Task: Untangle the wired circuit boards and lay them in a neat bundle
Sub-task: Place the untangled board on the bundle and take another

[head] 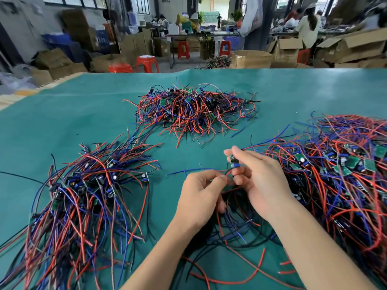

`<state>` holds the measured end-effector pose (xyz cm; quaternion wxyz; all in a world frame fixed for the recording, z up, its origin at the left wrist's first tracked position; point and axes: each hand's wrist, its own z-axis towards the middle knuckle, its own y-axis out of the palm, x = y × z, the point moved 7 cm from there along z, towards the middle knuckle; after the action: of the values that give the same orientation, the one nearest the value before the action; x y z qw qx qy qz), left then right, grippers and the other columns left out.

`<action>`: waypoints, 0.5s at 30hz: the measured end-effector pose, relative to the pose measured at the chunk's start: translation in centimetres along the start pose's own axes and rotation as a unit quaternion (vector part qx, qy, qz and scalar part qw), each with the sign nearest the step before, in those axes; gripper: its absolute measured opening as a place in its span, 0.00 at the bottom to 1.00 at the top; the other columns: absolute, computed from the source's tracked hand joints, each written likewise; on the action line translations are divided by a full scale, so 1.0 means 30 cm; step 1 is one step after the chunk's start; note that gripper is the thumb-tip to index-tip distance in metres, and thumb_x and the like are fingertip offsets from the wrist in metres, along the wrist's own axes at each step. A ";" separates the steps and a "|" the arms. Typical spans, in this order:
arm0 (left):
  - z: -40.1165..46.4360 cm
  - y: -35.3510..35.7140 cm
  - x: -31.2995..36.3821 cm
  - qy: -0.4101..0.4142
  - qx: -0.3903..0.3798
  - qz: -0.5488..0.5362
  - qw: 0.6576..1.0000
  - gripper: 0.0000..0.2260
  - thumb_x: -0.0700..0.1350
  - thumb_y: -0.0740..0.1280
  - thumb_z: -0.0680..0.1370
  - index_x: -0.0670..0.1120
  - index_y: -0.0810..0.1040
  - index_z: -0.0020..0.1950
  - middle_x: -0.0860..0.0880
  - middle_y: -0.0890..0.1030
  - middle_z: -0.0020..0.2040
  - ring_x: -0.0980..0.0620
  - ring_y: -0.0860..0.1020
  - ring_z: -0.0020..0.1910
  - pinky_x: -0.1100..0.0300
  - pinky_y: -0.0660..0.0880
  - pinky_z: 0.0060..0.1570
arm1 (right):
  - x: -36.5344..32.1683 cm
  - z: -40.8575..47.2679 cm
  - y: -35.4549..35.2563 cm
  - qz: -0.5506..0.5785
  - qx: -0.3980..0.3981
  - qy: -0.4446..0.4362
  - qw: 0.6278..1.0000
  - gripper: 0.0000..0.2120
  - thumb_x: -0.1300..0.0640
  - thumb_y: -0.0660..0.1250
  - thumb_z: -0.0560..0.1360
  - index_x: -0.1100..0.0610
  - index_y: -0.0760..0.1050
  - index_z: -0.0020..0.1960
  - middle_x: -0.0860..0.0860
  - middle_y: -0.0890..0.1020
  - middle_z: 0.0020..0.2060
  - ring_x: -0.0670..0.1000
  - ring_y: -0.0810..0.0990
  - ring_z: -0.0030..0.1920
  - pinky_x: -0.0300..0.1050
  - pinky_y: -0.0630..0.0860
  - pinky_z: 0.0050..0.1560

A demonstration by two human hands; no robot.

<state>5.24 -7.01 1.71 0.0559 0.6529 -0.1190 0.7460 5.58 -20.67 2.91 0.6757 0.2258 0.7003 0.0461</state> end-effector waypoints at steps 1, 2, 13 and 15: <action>0.000 0.000 0.003 0.003 -0.003 -0.015 1.000 0.11 0.50 0.63 0.76 0.47 0.83 0.42 0.44 0.77 0.23 0.49 0.75 0.24 0.62 0.71 0.32 | -0.005 0.000 0.000 -0.012 -0.004 -0.002 1.000 0.07 0.60 0.72 0.77 0.63 0.85 0.45 0.48 0.84 0.34 0.46 0.73 0.27 0.36 0.69 0.24; 0.000 0.000 0.006 0.008 -0.005 -0.023 1.000 0.11 0.50 0.64 0.77 0.47 0.83 0.42 0.44 0.78 0.24 0.49 0.76 0.26 0.62 0.72 0.34 | -0.006 -0.001 0.000 -0.032 -0.008 -0.004 0.999 0.08 0.59 0.72 0.77 0.63 0.86 0.44 0.48 0.83 0.33 0.46 0.74 0.26 0.36 0.69 0.24; 0.015 -0.008 -0.019 0.011 0.016 0.003 1.000 0.09 0.41 0.66 0.82 0.40 0.81 0.44 0.51 0.75 0.23 0.52 0.75 0.27 0.59 0.73 0.37 | -0.095 -0.012 -0.052 -0.390 0.106 -0.239 0.883 0.13 0.53 0.76 0.74 0.61 0.82 0.36 0.49 0.77 0.26 0.55 0.72 0.31 0.48 0.67 0.36; 0.016 -0.001 -0.019 0.010 0.007 0.015 1.000 0.09 0.41 0.65 0.82 0.42 0.81 0.43 0.52 0.75 0.23 0.52 0.74 0.27 0.58 0.74 0.37 | -0.136 -0.042 -0.040 -0.450 0.148 -0.310 0.825 0.09 0.55 0.77 0.73 0.59 0.85 0.37 0.51 0.81 0.32 0.54 0.75 0.33 0.50 0.68 0.40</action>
<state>5.78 -7.05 1.20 0.0409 0.6439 -0.1228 0.7541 3.98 -22.97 6.35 0.7614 -0.0149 0.4767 -0.4391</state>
